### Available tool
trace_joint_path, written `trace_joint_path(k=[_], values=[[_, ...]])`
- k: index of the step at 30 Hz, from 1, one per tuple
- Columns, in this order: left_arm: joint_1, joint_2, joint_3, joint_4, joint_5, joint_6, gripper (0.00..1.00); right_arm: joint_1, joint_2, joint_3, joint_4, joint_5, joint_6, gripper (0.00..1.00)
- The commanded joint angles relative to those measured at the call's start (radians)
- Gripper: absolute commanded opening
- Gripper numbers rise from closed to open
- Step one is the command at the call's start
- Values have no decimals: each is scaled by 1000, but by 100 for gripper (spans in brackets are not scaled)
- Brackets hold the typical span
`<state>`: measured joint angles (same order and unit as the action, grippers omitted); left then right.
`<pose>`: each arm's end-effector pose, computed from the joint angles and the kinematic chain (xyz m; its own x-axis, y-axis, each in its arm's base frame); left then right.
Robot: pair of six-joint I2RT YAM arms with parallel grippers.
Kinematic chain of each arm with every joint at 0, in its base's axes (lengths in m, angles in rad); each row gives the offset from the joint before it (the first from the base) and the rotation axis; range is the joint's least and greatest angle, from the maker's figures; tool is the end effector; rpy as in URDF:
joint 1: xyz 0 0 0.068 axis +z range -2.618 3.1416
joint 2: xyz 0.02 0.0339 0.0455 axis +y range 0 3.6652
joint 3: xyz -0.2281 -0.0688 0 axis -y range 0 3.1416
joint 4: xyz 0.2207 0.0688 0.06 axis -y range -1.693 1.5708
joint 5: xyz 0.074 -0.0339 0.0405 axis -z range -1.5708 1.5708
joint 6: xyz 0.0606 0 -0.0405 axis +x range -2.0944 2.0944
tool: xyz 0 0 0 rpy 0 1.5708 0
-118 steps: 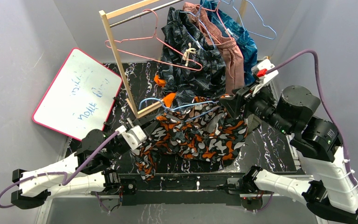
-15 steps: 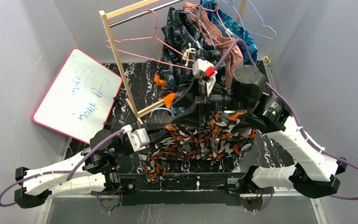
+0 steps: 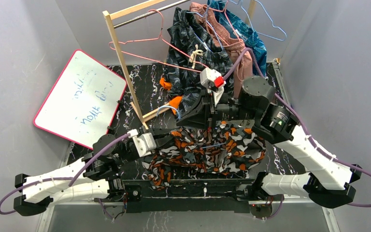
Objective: Place the shorts on the hanger
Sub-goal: Hang the shorts on the hanger.
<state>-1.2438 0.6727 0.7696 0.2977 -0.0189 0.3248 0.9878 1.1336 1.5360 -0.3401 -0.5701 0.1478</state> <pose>0.0588 -0.1698 0.3884 0.4174 -0.2373 -0.8772 0.8526 0.4362 0.2877 0.0981 0.2082 0.4696 -0.1133 0.0534 -0.9921 -0.9935 0.0060 0.1137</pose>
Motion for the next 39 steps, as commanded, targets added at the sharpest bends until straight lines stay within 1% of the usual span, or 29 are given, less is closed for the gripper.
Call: trace_joint_path(k=[1, 9, 13, 15, 17, 19, 21, 27, 31, 36, 39], values=[[-2, -78, 52, -61, -28, -26, 6, -6, -80, -28, 136, 96, -8, 0], [-2, -166, 36, -162, -54, -58, 22, -7, -144, -100, 220, 170, -1, 0], [-2, -177, 54, -223, -35, -65, 33, -7, -159, -130, 254, 191, 8, 0], [-1, -177, 67, -258, -26, -67, 47, -7, -166, -147, 267, 203, 12, 0], [-2, -181, 81, -288, -23, -70, 53, -6, -174, -151, 271, 217, 13, 0], [-1, -193, 89, -310, -30, -69, 56, -6, -180, -150, 267, 227, 8, 0], [-2, -214, 95, -332, -51, -63, 61, -7, -186, -144, 255, 232, 1, 0], [-2, -290, 97, -337, -213, -9, 62, -7, -239, -153, 241, 236, -5, 0], [-2, -332, 96, -332, -263, 21, 63, -7, -274, -165, 241, 251, 7, 0], [-2, -336, 131, -367, -258, 27, 64, -6, -298, -176, 236, 279, 11, 0], [-2, -313, 172, -419, -150, -27, 63, -7, -312, -194, 243, 311, 10, 0]])
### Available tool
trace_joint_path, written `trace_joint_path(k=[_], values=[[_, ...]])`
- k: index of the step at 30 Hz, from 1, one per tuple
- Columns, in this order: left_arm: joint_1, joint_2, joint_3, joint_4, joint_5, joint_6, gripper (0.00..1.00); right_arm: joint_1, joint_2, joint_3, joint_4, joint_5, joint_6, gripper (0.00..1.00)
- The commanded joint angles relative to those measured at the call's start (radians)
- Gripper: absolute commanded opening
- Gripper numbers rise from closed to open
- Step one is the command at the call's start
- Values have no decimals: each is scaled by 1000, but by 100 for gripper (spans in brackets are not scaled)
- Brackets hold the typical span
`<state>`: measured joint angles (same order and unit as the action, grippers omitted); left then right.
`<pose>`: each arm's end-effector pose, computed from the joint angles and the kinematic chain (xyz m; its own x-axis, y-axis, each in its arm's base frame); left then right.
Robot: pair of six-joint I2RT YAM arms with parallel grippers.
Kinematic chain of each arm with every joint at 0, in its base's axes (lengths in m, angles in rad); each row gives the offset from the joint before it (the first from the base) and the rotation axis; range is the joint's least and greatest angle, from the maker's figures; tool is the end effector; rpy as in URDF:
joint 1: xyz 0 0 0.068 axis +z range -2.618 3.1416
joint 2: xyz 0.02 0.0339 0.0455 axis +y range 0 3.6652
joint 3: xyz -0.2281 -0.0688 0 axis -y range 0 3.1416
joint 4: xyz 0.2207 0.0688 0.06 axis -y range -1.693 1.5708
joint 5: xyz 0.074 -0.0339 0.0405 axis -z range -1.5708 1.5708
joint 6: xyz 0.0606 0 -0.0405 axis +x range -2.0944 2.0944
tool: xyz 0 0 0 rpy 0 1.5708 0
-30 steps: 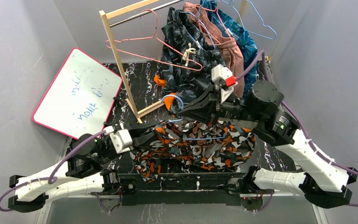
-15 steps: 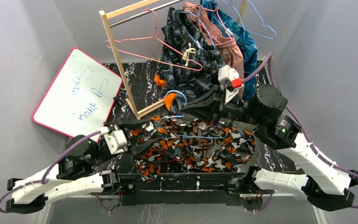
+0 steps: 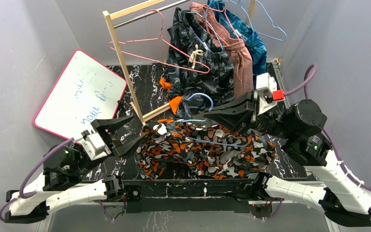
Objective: Place the shorts on the hanger
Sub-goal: Hang the shorts on the hanger.
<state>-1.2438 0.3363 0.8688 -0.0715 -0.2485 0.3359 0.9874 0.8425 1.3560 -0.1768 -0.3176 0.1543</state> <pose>0.0409 -0.0740 0.4116 0.4141 -0.2263 -0.8816 0.7527 0.6297 0.1919 0.0697 0.1399 0.4879 0.0330 0.3151 -0.9485 -0.9718 0.2316 0.0431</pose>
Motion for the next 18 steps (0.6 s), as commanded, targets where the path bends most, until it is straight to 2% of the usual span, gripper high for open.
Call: trace_joint_path(k=[1, 4, 8, 18], values=[[-2, 42, 90, -72, 122, -61, 63, -6, -24, -20, 83, 72, 4, 0], [-2, 126, 131, -148, 229, -108, 63, -7, -36, -38, 92, 112, -3, 0], [-2, 203, 110, -160, 221, -79, 69, -6, -50, -53, 107, 142, 2, 0], [-1, 260, 6, 137, 104, 143, 70, -7, -68, -65, 87, 152, 24, 0]])
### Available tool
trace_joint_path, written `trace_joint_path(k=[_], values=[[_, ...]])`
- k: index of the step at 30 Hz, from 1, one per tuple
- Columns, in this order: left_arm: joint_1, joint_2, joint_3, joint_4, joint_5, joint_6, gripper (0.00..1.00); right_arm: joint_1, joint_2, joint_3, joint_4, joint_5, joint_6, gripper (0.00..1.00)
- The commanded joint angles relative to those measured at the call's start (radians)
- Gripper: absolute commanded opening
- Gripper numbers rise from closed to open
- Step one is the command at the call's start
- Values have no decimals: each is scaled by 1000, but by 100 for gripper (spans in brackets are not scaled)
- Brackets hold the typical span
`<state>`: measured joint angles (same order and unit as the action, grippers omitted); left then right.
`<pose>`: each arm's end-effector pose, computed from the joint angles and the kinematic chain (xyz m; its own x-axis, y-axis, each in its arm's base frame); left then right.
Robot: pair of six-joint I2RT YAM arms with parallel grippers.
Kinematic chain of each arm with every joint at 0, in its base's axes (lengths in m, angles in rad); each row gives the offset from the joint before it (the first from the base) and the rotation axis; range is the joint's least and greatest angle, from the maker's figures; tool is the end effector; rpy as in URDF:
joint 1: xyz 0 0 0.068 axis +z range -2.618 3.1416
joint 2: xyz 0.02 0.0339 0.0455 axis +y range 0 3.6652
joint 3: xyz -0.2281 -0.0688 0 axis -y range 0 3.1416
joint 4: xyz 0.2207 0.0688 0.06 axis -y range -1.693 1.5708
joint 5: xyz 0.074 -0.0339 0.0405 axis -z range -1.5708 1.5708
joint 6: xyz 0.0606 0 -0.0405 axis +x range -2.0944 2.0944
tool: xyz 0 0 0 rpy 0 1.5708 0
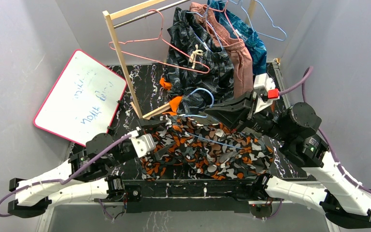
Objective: Place the shorts on the hanger
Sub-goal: Hang the shorts on the hanger.
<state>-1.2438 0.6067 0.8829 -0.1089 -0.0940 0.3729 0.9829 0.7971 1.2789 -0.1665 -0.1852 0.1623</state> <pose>0.0571 -0.1507 0.3838 0.3825 0.0016 -0.9240 0.8309 0.4369 0.3447 0.0769 0.1355 0.4735 0.0219 0.3192 -0.9474 -0.9307 0.3525 0.0973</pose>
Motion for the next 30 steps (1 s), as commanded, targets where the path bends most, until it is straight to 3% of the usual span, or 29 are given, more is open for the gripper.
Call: trace_joint_path(k=[1, 5, 13, 15, 24, 30], values=[[-2, -3, -11, 194, -57, 122, 69, -2, -22, 12, 76, 21, 17, 0], [-2, 27, -15, 240, -74, 163, 60, -1, -22, 10, 76, 20, 22, 0], [-2, 52, -18, 308, -142, 211, 8, -2, -24, 5, 81, 11, 31, 0], [-1, 48, -21, 319, -162, 221, 0, -1, -27, 8, 77, 12, 31, 0], [-2, -55, -65, 362, -333, 259, 0, -2, -63, -1, 111, 11, 35, 0], [-2, -90, -83, 309, -364, 241, 0, -2, -72, -21, 179, 0, 58, 0]])
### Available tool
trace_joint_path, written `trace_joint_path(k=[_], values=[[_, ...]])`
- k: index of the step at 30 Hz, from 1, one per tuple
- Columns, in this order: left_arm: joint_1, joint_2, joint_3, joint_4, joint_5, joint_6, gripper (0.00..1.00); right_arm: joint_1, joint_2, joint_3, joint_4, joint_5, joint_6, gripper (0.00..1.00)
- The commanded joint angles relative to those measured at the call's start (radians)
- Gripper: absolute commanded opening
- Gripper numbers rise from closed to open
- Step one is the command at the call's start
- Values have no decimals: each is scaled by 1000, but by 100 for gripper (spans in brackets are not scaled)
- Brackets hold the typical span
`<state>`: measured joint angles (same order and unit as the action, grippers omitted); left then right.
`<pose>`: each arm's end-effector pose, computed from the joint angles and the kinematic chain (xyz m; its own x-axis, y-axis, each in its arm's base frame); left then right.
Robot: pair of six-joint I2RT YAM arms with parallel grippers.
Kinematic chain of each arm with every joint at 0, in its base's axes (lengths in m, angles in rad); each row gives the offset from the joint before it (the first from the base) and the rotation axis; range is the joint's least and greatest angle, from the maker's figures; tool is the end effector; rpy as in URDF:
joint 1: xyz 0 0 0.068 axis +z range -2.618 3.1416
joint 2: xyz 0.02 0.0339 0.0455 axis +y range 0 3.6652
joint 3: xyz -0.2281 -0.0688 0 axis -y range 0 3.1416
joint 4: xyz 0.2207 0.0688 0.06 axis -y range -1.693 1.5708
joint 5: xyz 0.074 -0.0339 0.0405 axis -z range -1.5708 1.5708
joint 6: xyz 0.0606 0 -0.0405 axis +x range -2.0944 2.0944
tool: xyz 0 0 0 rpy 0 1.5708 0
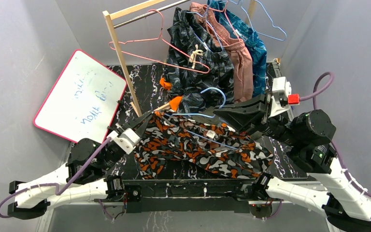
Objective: Place the shorts on the hanger
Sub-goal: Hang the shorts on the hanger.
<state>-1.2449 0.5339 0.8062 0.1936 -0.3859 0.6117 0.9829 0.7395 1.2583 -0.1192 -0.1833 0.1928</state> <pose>0.0653 -0.1219 0.4052 0.5599 0.0049 -0.8285 0.5478 0.7480 0.3746 0.0665 0.1197 0.4807 0.0372 0.3954 -0.9177 -0.9358 0.3361 0.1069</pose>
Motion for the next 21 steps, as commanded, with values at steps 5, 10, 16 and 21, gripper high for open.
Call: trace_joint_path(k=[5, 10, 16, 21], values=[[0, -3, 12, -71, -31, -47, 36, -2, -2, -14, 181, -8, 44, 0], [0, 4, 39, -80, 29, -89, 79, -1, 10, -17, 191, 2, 43, 0], [-1, -22, 95, -108, 57, -104, 98, -2, 4, -13, 180, 45, 8, 0], [-1, -99, 125, -129, 77, -131, 98, -2, -2, 23, 167, 94, -38, 0]])
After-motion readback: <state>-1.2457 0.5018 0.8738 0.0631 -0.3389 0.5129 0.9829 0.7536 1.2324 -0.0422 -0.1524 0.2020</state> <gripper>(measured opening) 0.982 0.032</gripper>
